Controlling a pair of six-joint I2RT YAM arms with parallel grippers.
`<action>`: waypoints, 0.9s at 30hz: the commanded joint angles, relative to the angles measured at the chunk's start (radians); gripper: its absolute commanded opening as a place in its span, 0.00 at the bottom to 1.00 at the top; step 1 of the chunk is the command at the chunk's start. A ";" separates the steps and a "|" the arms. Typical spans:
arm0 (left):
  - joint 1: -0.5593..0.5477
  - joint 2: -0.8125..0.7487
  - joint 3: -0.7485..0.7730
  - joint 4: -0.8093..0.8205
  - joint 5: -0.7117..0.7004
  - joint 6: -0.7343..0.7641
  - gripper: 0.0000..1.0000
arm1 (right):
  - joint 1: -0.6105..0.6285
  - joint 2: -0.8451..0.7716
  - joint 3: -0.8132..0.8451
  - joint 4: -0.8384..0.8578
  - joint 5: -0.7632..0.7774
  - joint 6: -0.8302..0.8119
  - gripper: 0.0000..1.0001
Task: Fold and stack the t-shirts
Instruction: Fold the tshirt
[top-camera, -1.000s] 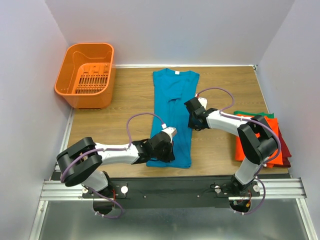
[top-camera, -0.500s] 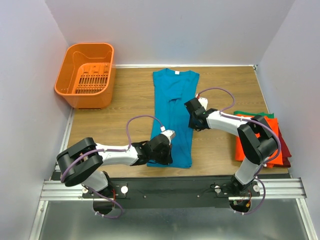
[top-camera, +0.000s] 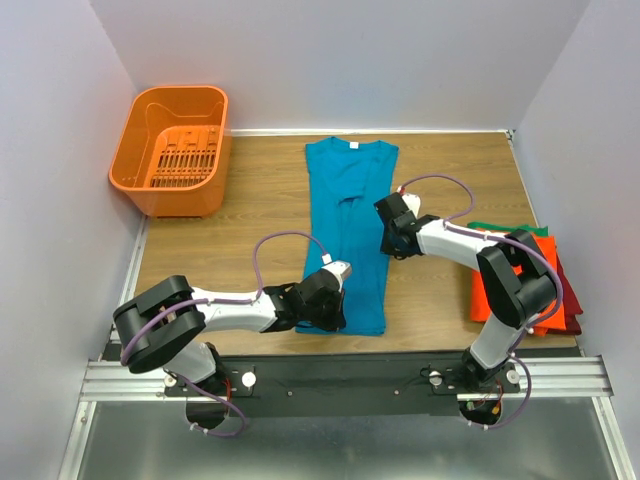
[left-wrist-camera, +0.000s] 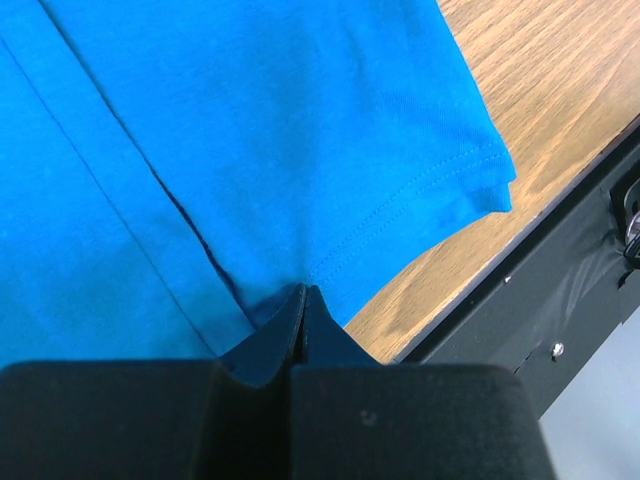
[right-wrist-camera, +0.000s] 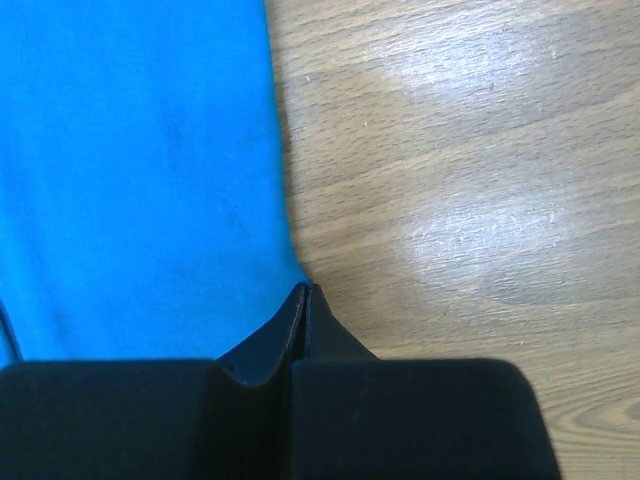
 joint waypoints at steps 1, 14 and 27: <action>-0.018 -0.022 -0.024 -0.023 0.013 0.005 0.00 | -0.025 0.023 -0.002 -0.012 0.007 -0.024 0.04; -0.038 -0.049 -0.006 -0.005 0.015 0.008 0.00 | -0.056 -0.070 -0.037 -0.013 -0.077 -0.044 0.28; -0.013 -0.344 0.059 -0.277 -0.201 -0.099 0.30 | -0.054 -0.429 -0.335 -0.020 -0.479 0.108 0.52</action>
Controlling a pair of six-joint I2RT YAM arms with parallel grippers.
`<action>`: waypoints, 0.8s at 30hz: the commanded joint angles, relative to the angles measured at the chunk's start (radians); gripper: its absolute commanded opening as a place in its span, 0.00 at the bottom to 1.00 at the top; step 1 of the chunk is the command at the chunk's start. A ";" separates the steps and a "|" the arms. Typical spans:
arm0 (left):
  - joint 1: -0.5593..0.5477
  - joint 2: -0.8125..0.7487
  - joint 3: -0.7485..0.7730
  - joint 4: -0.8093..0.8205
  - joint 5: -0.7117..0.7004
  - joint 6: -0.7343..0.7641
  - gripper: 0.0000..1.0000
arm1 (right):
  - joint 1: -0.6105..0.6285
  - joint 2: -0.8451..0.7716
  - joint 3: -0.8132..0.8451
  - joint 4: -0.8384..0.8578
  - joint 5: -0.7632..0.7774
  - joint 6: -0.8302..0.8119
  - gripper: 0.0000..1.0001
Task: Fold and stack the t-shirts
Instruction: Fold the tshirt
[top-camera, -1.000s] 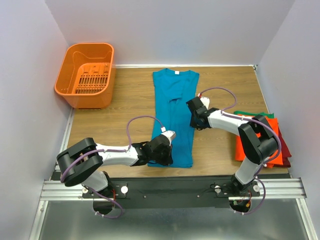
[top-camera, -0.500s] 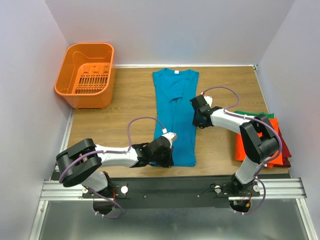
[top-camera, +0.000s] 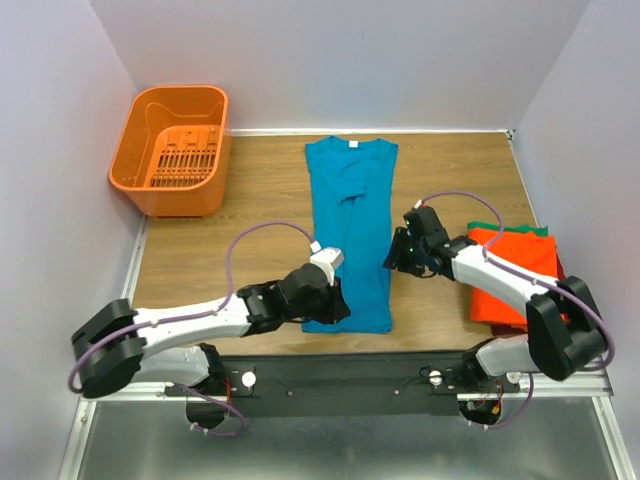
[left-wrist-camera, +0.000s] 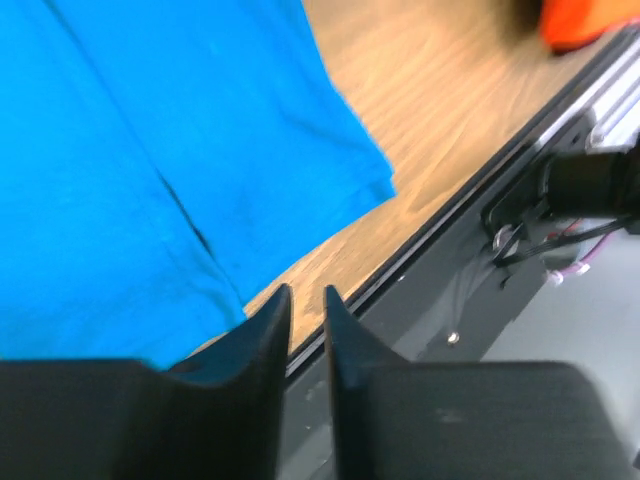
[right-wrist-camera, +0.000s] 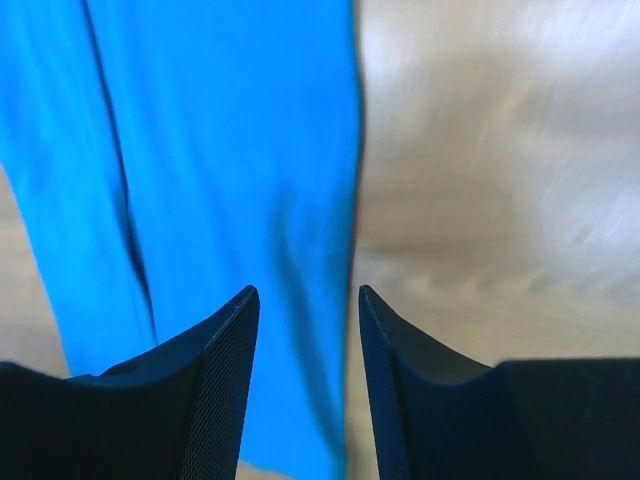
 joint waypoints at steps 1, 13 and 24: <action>0.024 -0.116 0.026 -0.186 -0.144 -0.070 0.32 | -0.004 -0.128 -0.144 -0.017 -0.205 0.108 0.52; 0.254 -0.376 -0.204 -0.263 -0.013 -0.185 0.41 | -0.004 -0.342 -0.410 -0.022 -0.405 0.295 0.52; 0.262 -0.359 -0.328 -0.156 0.109 -0.233 0.43 | -0.004 -0.372 -0.474 -0.019 -0.400 0.320 0.47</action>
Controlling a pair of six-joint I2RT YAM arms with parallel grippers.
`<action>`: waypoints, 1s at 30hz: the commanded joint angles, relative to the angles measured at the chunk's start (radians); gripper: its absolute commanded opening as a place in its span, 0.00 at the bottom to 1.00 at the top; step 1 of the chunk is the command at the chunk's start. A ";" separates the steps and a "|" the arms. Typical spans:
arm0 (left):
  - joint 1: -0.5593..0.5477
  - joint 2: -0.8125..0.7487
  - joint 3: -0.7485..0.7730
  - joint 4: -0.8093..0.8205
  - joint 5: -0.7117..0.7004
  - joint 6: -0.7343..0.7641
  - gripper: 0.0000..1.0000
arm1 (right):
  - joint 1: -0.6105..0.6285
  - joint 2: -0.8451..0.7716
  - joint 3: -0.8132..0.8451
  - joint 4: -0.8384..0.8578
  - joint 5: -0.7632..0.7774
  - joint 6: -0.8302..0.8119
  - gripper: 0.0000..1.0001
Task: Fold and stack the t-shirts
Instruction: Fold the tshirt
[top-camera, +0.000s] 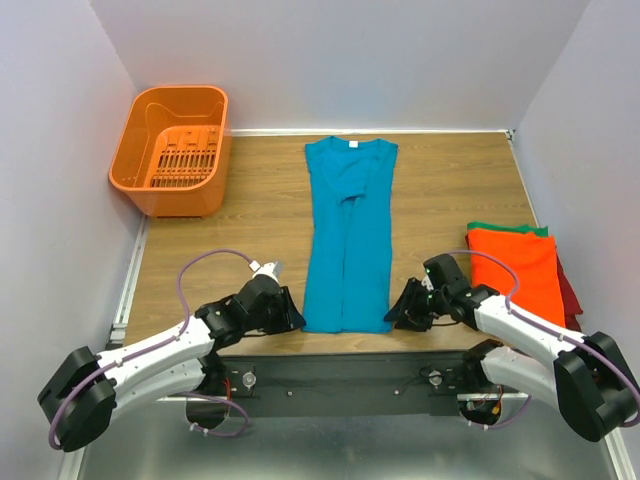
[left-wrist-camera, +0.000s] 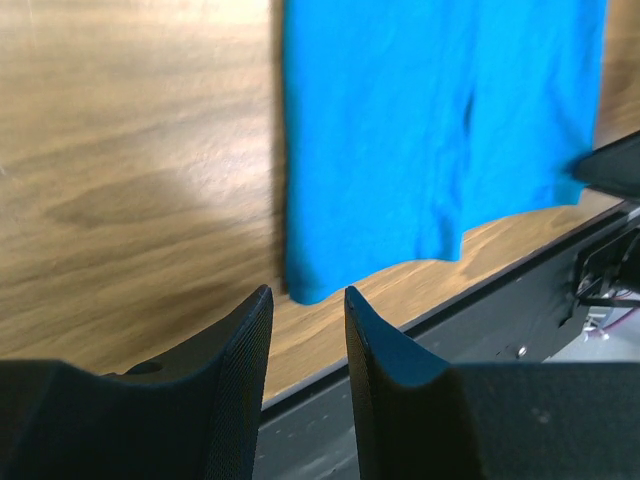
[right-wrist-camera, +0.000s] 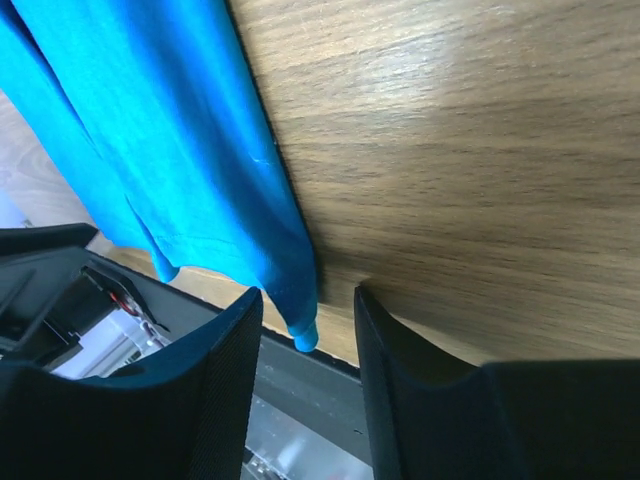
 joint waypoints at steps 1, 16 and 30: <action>0.004 0.007 -0.026 0.051 0.063 -0.025 0.43 | -0.004 -0.008 -0.031 -0.012 0.003 0.017 0.46; 0.004 0.079 -0.046 0.116 0.053 -0.006 0.43 | -0.004 -0.005 -0.052 0.044 0.000 0.032 0.38; 0.004 0.153 -0.043 0.160 0.029 0.028 0.37 | -0.006 0.021 -0.067 0.084 -0.027 0.028 0.33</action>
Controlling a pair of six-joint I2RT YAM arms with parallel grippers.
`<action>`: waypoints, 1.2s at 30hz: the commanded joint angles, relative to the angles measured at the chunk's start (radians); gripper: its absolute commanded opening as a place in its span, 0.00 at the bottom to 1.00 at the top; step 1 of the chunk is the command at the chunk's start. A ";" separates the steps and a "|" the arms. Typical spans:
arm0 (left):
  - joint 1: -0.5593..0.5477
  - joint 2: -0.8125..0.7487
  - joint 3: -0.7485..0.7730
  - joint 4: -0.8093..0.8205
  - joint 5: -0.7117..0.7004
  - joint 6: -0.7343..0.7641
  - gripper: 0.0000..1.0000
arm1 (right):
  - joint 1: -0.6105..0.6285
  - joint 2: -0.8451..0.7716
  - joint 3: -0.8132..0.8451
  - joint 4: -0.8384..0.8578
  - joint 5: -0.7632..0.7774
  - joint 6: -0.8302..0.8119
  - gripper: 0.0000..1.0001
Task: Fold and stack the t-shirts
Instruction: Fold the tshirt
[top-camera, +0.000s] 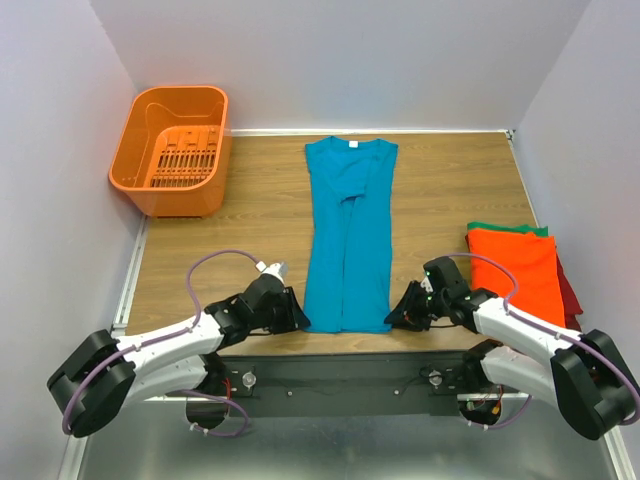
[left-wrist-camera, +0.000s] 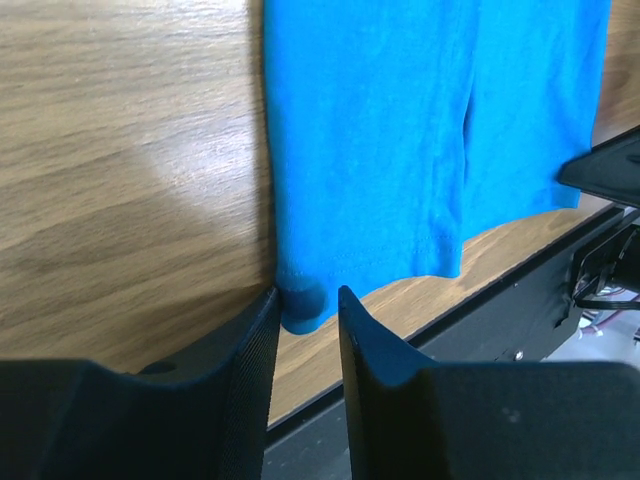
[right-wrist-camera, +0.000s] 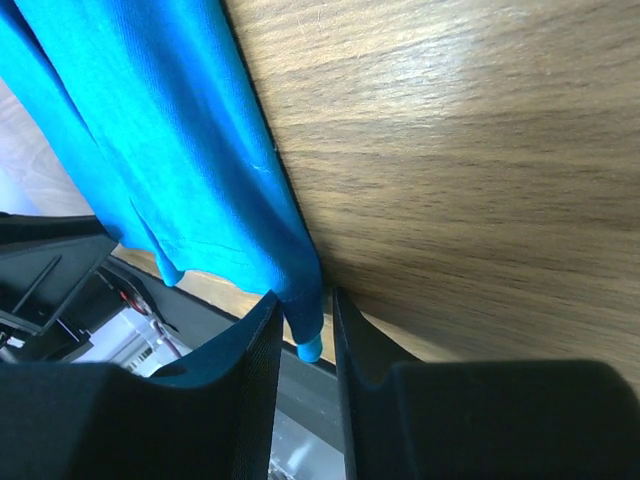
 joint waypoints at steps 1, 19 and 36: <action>0.004 0.030 -0.004 0.000 -0.018 0.035 0.36 | -0.004 0.010 -0.026 0.005 -0.005 -0.001 0.31; -0.163 -0.023 -0.012 0.021 -0.006 -0.051 0.00 | 0.000 -0.073 -0.008 -0.103 -0.053 -0.093 0.01; -0.286 -0.025 0.131 -0.039 -0.202 -0.058 0.00 | 0.051 -0.118 0.216 -0.291 0.111 -0.161 0.01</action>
